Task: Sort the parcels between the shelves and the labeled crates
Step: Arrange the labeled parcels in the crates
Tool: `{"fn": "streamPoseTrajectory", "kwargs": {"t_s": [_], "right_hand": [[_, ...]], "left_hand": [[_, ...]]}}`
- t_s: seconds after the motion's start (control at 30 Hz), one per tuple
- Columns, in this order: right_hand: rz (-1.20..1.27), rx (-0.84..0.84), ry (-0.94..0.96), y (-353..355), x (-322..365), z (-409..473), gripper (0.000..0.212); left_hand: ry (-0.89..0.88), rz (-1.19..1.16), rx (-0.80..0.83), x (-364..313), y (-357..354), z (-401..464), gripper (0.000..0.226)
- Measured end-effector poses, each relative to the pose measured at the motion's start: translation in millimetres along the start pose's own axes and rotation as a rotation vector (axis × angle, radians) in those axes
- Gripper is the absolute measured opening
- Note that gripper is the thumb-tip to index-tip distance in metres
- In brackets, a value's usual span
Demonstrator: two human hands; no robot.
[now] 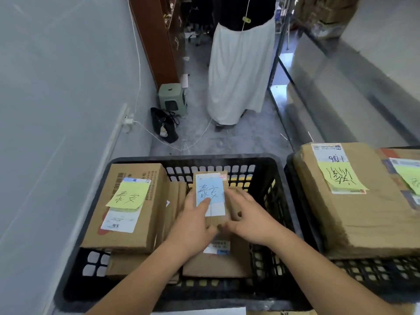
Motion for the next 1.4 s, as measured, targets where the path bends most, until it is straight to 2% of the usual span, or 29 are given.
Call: {"fn": "streamPoseTrajectory", "kwargs": {"t_s": [0.1,0.23,0.43,0.6,0.77,0.9,1.03,1.17,1.4], "right_hand": [[-0.053,-0.084,-0.069,2,-6,-12,0.088],[-0.074,-0.154,-0.225,1,-13,-31,0.084],[-0.125,-0.197,-0.3,-6,-1,-55,0.077],[-0.207,-0.197,-0.371,-13,-1,-70,0.077],[-0.287,-0.226,-0.389,-8,-1,-86,0.078],[-0.322,-0.262,-0.342,0,8,-103,0.079],[-0.335,-0.33,-0.275,14,17,-134,0.078],[-0.337,-0.425,-0.218,33,11,-181,0.075],[-0.31,-0.543,-0.311,67,-59,-314,0.073]], "left_hand": [[0.002,0.114,0.062,-8,-4,1,0.08],[-0.008,0.258,0.084,-20,-3,5,0.087],[-0.03,0.295,0.127,-12,3,5,0.092],[-0.002,0.334,0.107,3,10,-2,0.087],[-0.006,0.412,0.077,0,11,-7,0.089],[-0.039,0.449,0.072,-15,17,-13,0.103],[-0.198,0.525,-0.015,-52,29,-26,0.103],[-0.355,0.497,-0.091,-111,30,-48,0.101],[-0.555,0.5,-0.115,-229,-20,-120,0.096]]}}
Point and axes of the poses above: each hand's wrist, its own z-axis towards the middle knuckle, its own y-axis out of the back of the hand, x = y × z, the point moved 5 cm from there along z, towards the middle knuckle, and after that the axes turned 8 degrees about -y, right-handed, at the moved point
